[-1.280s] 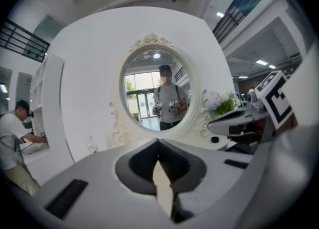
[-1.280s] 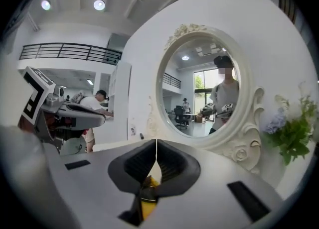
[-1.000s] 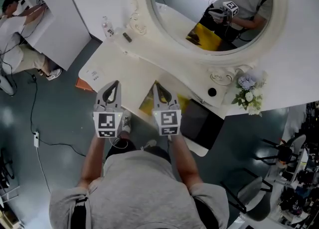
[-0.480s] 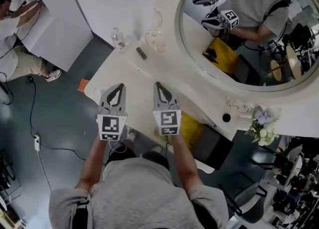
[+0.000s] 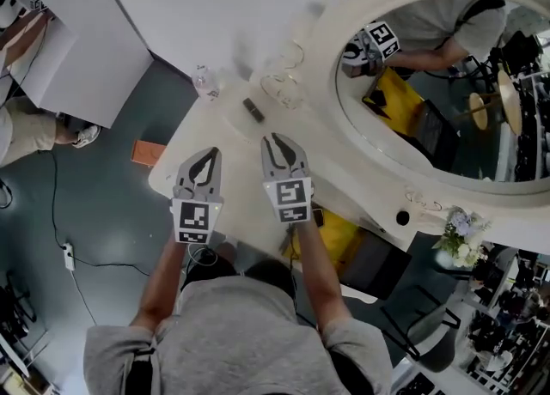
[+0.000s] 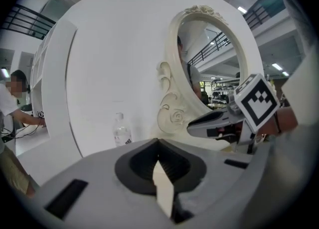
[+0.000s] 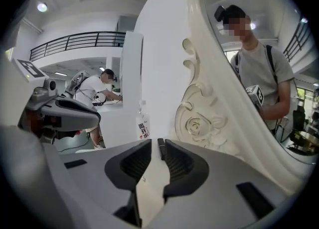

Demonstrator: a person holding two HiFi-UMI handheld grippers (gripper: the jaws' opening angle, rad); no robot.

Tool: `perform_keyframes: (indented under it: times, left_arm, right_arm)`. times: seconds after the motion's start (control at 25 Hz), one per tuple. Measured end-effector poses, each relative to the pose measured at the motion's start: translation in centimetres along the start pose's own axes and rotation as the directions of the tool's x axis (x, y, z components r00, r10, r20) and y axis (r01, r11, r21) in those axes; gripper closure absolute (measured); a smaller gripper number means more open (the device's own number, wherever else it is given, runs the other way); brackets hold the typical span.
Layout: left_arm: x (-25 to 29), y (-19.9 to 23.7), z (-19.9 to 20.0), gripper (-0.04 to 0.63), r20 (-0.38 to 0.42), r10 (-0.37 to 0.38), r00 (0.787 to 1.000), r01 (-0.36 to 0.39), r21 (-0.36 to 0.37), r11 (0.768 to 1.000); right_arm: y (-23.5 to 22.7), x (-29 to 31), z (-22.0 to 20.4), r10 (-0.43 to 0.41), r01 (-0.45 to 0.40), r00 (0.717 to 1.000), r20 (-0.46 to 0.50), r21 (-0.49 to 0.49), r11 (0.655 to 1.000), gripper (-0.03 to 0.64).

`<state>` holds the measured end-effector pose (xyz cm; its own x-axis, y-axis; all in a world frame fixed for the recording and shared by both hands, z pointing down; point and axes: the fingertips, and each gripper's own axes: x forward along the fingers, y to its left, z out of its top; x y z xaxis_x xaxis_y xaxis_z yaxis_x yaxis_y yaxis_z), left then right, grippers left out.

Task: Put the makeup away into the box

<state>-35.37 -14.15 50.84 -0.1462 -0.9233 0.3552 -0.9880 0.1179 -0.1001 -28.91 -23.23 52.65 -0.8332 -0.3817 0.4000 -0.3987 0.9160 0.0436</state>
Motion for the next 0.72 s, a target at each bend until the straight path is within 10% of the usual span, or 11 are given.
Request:
perform_keyframes:
  times: [0.16,0.72]
  left_arm:
    - [1.5,1.3,-0.8,0.592,-0.017,-0.016,1.0,0.016,-0.006,1.0]
    - [4.9,3.6,-2.9,0.592,-0.051,-0.052,0.997,0.05,-0.033,0.998]
  right_arm:
    - [-0.1,3.6,-1.0,0.023,-0.024,0.997,-0.071,-0.02,1.0,0.431]
    - [-1.6,10.5,-3.9,0.022,-0.028,0.974,-0.224,-0.02,0.999,0.42]
